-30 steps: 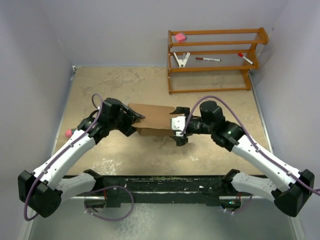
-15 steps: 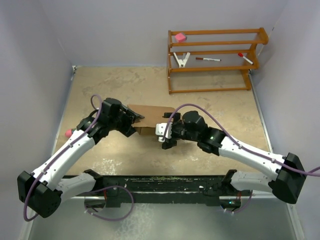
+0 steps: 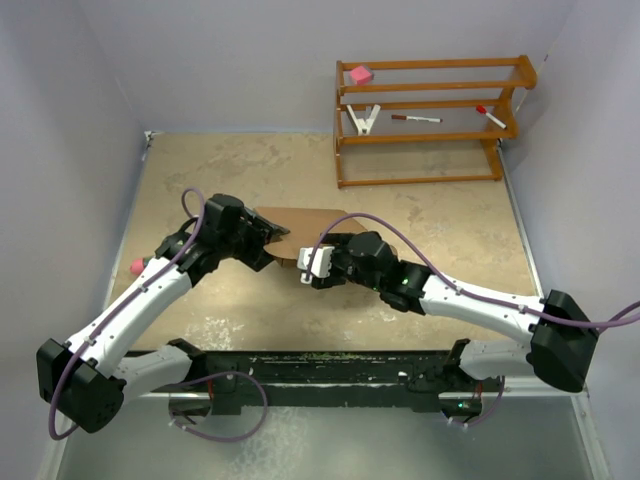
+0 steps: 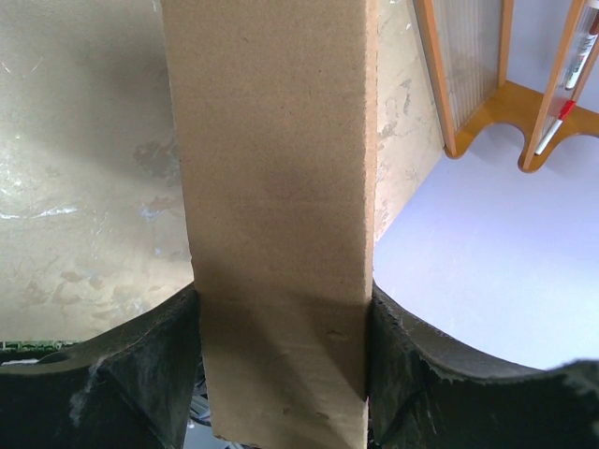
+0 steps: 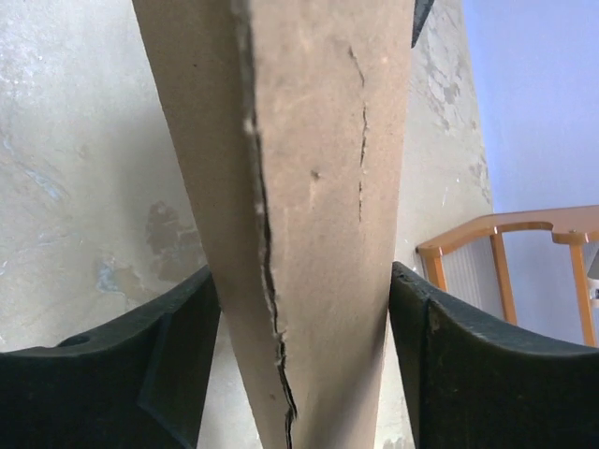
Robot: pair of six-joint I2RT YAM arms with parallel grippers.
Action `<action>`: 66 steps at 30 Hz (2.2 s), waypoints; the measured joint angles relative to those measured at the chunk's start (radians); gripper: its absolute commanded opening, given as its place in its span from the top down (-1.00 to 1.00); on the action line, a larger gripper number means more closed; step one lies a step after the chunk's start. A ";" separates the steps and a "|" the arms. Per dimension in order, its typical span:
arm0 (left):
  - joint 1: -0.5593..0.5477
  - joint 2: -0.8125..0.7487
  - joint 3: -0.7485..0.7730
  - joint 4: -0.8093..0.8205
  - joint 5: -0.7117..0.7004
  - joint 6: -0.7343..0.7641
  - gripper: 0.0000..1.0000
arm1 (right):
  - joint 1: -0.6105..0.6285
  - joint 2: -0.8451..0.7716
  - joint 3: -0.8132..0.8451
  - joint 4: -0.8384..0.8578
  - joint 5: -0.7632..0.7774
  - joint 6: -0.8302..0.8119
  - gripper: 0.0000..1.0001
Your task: Fold the paper box
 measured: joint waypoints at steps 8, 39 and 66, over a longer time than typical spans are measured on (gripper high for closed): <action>0.000 0.003 0.000 0.007 -0.001 -0.008 0.06 | 0.002 -0.002 -0.002 -0.004 0.018 0.000 0.02; 0.000 -0.382 0.005 0.159 -0.146 0.349 -0.96 | -0.452 -0.188 0.129 -0.203 -0.481 0.387 0.21; 0.000 -0.396 -0.418 0.498 0.080 0.858 -0.96 | -0.806 0.512 0.113 0.372 -1.098 1.661 0.20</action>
